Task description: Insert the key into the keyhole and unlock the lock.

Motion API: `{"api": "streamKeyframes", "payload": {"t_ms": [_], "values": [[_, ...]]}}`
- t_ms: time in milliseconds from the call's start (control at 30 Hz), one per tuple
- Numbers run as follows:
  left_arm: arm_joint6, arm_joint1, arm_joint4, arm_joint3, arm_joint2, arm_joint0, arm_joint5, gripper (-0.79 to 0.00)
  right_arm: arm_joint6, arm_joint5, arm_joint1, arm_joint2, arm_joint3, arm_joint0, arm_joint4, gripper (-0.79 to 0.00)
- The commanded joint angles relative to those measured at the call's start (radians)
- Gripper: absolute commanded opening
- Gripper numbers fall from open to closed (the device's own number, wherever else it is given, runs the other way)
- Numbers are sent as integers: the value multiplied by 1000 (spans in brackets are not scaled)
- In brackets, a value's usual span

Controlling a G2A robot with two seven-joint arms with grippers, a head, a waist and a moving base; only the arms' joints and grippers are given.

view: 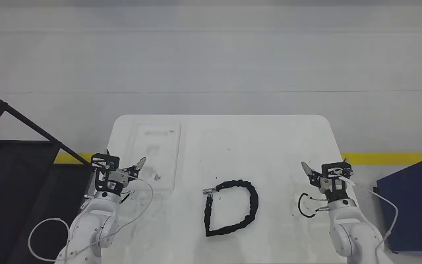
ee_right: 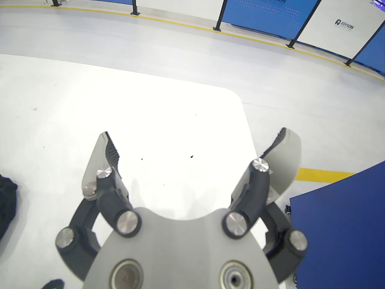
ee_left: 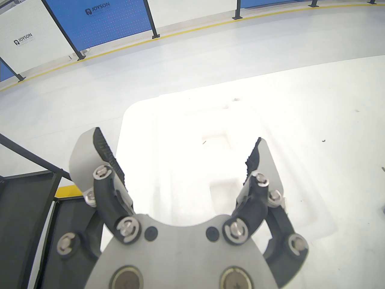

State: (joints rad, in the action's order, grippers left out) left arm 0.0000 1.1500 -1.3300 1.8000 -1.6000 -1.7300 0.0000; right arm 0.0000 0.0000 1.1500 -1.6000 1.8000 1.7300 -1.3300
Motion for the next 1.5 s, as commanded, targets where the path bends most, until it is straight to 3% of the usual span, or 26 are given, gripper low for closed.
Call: {"api": "streamKeyframes", "payload": {"t_ms": [0, 333, 633, 833, 967, 1067, 1167, 1267, 1400, 1467], "values": [[0, 0, 0, 0, 0, 0, 0, 0, 0, 0, 0, 0, 0, 0, 0, 0], [-1, -1, -19, 3, -8, 4, 0, 0, 0, 0, 0, 0, 0, 0, 0, 0], [-113, -19, -182, 63, -51, 7, -154, 0, 0, 0, 0, 0, 0, 0, 0, 0], [-361, -25, -106, 156, -65, 20, -293, 0, 0, 0, 0, 0, 0, 0, 0, 0], [-558, -28, 85, 203, -104, 51, -370, 0, 0, 0, 0, 0, 0, 0, 0, 0], [-719, -30, 239, 234, -118, 79, -368, 0, 0, 0, 0, 0, 0, 0, 0, 0], [-914, -36, 279, 266, -132, 124, -314, 0, 0, 0, 0, 0, 0, 0, 0, 0], [-1090, -35, 206, 273, -93, 186, -146, 0, 0, 0, 0, 0, 0, 0, 0, 0], [-1294, -31, 356, 253, -22, 285, -74, 0, 0, 0, 0, 0, 0, 0, 0, 0], [-1365, -32, 427, 249, -5, 340, -88, 0, 0, 0, 0, 0, 0, 0, 0, 0]]}}
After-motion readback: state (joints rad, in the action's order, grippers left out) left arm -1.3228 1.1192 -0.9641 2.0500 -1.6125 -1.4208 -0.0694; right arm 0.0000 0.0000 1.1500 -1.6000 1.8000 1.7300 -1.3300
